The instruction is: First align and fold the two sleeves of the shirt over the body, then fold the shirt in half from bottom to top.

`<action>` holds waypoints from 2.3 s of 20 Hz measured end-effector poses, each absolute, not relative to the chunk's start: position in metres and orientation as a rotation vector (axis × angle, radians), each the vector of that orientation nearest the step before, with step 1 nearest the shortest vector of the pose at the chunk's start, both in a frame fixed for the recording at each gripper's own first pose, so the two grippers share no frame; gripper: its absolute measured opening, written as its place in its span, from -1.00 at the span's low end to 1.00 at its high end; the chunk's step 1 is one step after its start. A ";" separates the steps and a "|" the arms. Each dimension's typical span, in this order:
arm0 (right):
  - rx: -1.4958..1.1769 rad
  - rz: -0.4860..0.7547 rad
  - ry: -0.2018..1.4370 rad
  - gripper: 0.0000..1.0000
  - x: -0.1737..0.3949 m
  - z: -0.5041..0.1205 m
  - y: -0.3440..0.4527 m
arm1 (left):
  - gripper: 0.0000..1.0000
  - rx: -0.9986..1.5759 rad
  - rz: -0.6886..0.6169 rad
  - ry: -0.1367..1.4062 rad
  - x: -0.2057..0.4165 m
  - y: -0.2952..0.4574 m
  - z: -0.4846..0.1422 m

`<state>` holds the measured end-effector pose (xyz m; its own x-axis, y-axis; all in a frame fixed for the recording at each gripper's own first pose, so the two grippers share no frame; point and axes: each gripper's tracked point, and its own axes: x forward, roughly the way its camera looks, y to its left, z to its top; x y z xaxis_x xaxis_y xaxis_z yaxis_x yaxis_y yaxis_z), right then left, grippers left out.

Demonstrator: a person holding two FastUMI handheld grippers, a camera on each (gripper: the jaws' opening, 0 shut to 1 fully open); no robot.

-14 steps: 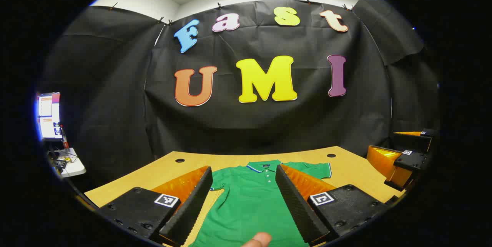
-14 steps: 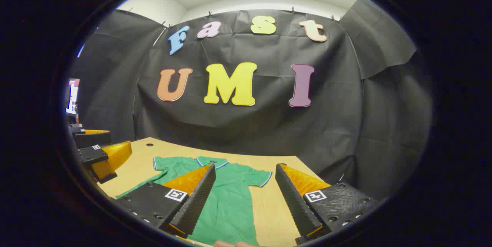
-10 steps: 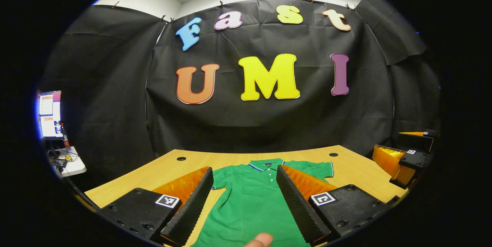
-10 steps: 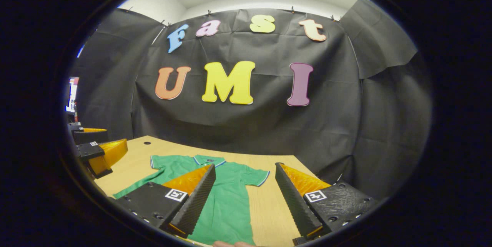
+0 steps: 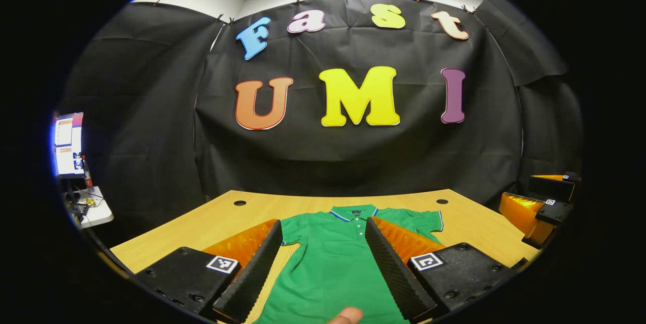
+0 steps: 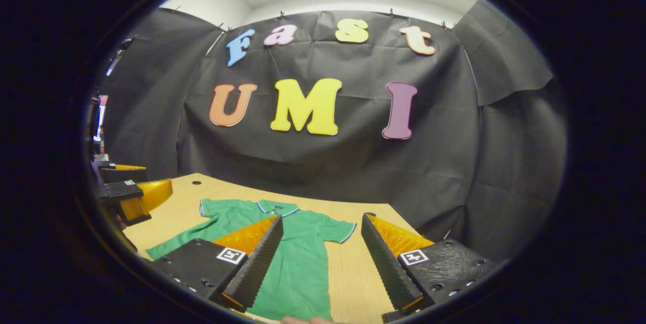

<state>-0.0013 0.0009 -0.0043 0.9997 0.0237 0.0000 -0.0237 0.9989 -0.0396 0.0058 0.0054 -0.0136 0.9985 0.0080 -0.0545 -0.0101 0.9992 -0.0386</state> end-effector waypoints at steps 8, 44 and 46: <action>-0.019 0.030 -0.017 0.89 0.005 -0.009 -0.005 | 1.00 -0.049 0.010 0.089 0.014 0.007 -0.025; 0.172 -0.083 0.633 -0.53 0.340 -0.217 -0.069 | 1.00 -0.034 0.001 0.162 0.039 0.010 -0.057; 0.150 -0.085 0.639 -0.89 0.341 -0.216 -0.067 | 1.00 -0.038 0.007 0.163 0.040 0.012 -0.057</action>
<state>0.3413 -0.0674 -0.2157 0.7997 -0.0329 -0.5995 0.1253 0.9857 0.1129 0.0405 0.0122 -0.0573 0.9867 0.0035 -0.1627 -0.0097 0.9993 -0.0369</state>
